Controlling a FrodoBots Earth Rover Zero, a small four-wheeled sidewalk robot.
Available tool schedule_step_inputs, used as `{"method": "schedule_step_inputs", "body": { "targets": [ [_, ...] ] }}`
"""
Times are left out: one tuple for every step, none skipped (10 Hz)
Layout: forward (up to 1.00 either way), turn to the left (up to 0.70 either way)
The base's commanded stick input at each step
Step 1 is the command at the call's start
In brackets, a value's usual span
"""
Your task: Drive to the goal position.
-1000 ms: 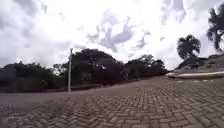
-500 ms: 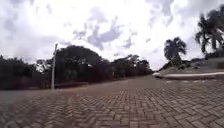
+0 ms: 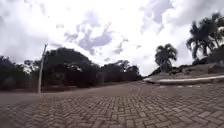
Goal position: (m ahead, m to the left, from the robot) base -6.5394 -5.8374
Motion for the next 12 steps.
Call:
{"method": "schedule_step_inputs", "body": {
  "targets": [
    [0.85, -0.27],
    [0.85, -0.27],
    [0.85, -0.27],
    [0.85, -0.27],
    [0.85, -0.27],
    [0.85, -0.27],
    [0.85, -0.27],
    [0.85, -0.27],
    [0.85, -0.27],
    [0.85, -0.27],
    [0.85, -0.27],
    [0.85, -0.27]
  ]
}}
